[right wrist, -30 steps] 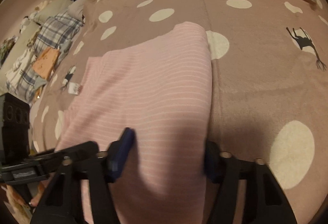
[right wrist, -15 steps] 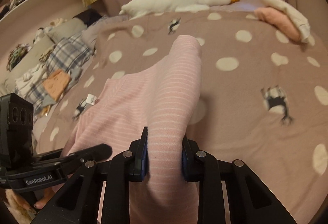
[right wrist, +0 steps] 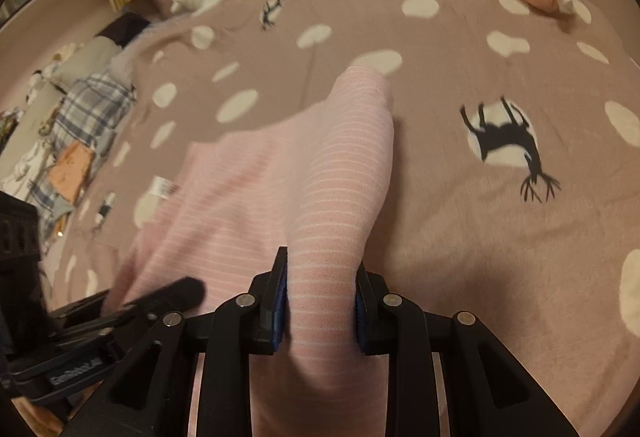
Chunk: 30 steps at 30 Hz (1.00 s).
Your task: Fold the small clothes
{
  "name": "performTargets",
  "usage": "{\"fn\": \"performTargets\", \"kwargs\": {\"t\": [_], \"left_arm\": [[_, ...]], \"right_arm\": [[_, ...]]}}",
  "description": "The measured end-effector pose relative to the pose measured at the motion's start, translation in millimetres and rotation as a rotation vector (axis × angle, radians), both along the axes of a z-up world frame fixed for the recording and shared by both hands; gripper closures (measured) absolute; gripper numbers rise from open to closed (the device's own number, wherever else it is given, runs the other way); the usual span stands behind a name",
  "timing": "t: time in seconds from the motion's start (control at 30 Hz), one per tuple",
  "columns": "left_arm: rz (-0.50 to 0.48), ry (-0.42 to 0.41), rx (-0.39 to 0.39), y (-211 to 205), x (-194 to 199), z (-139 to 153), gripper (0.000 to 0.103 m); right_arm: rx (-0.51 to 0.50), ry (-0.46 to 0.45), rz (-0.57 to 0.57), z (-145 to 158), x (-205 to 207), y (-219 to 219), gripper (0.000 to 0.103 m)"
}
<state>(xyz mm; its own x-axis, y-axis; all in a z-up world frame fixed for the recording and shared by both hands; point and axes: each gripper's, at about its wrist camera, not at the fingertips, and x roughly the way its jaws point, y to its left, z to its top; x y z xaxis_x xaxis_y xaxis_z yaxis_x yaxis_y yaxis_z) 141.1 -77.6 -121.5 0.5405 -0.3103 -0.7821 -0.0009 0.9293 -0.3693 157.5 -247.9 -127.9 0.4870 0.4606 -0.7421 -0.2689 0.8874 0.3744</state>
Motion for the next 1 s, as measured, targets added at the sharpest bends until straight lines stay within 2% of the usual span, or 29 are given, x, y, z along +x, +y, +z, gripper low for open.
{"fn": "performTargets", "kwargs": {"t": [0.13, 0.2, 0.27, 0.43, 0.5, 0.53, 0.63, 0.8, 0.87, 1.0], "left_arm": [[0.013, 0.018, 0.019, -1, 2, -5, 0.065], [0.031, 0.025, 0.023, 1, 1, -6, 0.057], [0.044, 0.032, 0.034, 2, -2, -5, 0.045], [0.047, 0.046, 0.024, 6, -10, 2, 0.042], [0.054, 0.032, 0.021, 9, -16, 9, 0.037], [0.060, 0.019, 0.020, 11, -18, 13, 0.032], [0.076, -0.045, 0.015, 18, -30, 30, 0.022], [0.120, -0.134, 0.003, 29, -49, 57, 0.006], [0.132, -0.167, -0.005, 32, -57, 67, 0.000], [0.147, -0.215, 0.023, 32, -69, 83, 0.000]], "right_arm": [[0.024, 0.021, -0.004, -2, 2, -5, 0.075], [0.027, 0.030, -0.008, -4, 1, -6, 0.074], [0.027, 0.036, -0.016, -5, 2, -7, 0.071], [0.009, 0.033, -0.029, -2, 0, -8, 0.070], [-0.005, 0.023, -0.040, 2, -2, -9, 0.066], [-0.017, 0.012, -0.050, 5, -4, -9, 0.066], [-0.044, -0.022, -0.071, 13, -9, -12, 0.063], [-0.034, -0.104, -0.087, 34, -23, -18, 0.040], [-0.029, -0.139, -0.089, 44, -29, -19, 0.027], [-0.020, -0.213, -0.099, 61, -44, -23, 0.021]]}}
